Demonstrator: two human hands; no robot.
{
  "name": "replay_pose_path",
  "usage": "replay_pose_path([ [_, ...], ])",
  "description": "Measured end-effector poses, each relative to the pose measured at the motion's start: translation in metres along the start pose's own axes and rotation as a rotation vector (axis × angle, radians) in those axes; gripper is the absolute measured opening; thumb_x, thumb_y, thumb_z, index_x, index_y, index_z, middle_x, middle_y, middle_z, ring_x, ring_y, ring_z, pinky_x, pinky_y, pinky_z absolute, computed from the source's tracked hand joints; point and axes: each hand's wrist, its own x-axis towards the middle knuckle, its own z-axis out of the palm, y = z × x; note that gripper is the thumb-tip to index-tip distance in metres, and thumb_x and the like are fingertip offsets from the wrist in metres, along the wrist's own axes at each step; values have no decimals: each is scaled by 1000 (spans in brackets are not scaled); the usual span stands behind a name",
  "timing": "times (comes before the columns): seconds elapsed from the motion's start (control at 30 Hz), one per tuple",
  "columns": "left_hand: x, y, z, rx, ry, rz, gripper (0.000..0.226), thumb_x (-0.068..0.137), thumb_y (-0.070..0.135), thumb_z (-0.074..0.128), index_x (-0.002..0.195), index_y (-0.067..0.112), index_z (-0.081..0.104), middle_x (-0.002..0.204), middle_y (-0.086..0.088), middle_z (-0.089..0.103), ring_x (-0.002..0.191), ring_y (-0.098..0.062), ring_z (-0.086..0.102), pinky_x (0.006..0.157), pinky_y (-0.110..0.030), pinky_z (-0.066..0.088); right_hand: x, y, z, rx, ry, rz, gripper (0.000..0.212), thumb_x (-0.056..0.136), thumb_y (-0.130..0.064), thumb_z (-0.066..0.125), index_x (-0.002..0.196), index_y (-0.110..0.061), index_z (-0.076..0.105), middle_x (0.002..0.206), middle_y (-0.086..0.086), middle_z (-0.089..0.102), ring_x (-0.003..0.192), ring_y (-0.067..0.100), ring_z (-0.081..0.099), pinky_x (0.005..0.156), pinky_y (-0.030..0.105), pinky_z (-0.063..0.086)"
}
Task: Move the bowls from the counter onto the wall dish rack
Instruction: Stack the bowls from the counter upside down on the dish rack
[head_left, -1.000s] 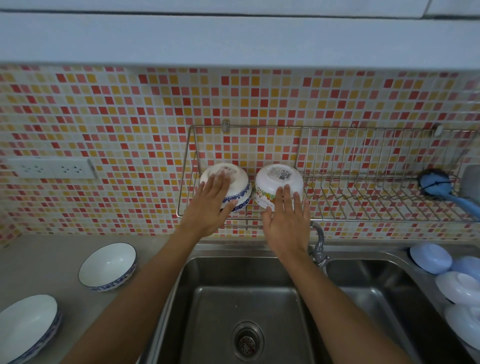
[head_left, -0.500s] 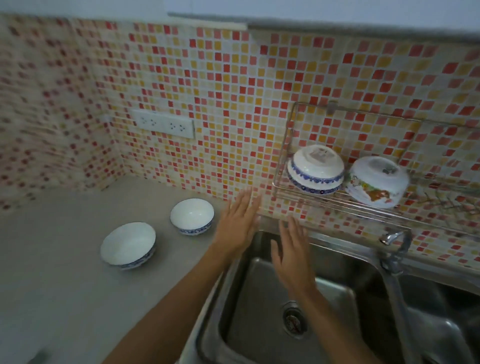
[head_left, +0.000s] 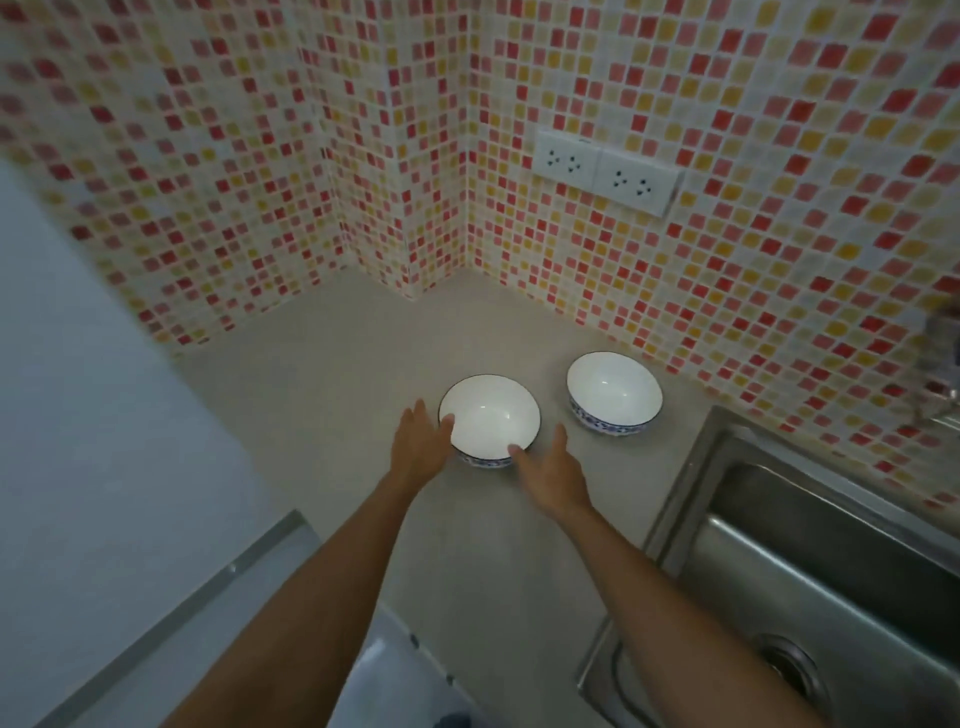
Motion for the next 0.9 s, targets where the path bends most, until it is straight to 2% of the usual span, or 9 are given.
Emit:
replay_pose_path([
  [0.13,8,-5,2,-118,-81,-36,63,96,37,46,145,2,26,150,-21,33,138,-33,32,110,-37,27,14,-13,22,99,9,82,71,90,-37,59,146,-11,22,136,20,51,120,41,51,96,41,44],
  [0.23,13,-5,7,-176,-123,-21,49,95,28,50,135,1,42,137,-19,51,125,-33,48,92,-29,37,22,-13,33,200,38,132,64,83,-32,55,140,-14,31,130,18,55,106,41,60,88,51,52],
  [0.37,15,-7,13,-279,-170,-59,45,91,11,49,135,5,39,132,-15,53,117,-32,50,91,-32,41,19,-16,34,263,64,138,51,87,-17,48,136,-15,35,119,12,59,86,35,65,80,42,55],
  [0.43,14,-5,15,-331,-199,-87,45,86,6,47,130,9,40,123,-13,56,106,-29,52,84,-31,43,15,-8,33,307,77,131,52,83,-18,46,134,-19,35,114,11,61,81,36,67,79,47,57],
  [0.53,4,10,17,-507,-262,-118,45,70,13,51,113,21,40,108,-8,56,100,-27,56,87,-41,50,5,10,24,367,122,132,61,75,-25,42,136,-22,35,118,10,60,82,38,68,78,50,57],
  [0.6,-5,29,20,-674,-303,-162,45,69,14,52,110,22,38,108,-7,52,95,-25,55,77,-39,52,-7,17,8,381,160,108,60,78,-23,43,138,-23,34,118,8,59,86,38,67,77,50,58],
  [0.67,-15,51,27,-787,-342,-196,40,80,14,53,115,20,36,111,-4,50,98,-25,53,70,-36,53,-21,24,-14,344,209,72,57,84,-19,44,140,-24,34,118,7,60,92,35,65,79,48,57],
  [0.77,-35,85,43,-844,-482,-172,47,84,41,55,125,21,45,121,-5,59,106,-29,60,81,-49,56,-43,39,-49,321,296,8,55,88,-14,47,141,-23,33,114,0,56,97,26,59,82,43,55],
  [0.9,-77,134,66,-924,-561,-72,48,91,48,48,133,26,48,123,-7,63,108,-31,61,78,-46,57,-75,62,-103,373,383,-61,56,90,-12,49,142,-26,34,118,-4,57,95,20,63,72,36,61],
])
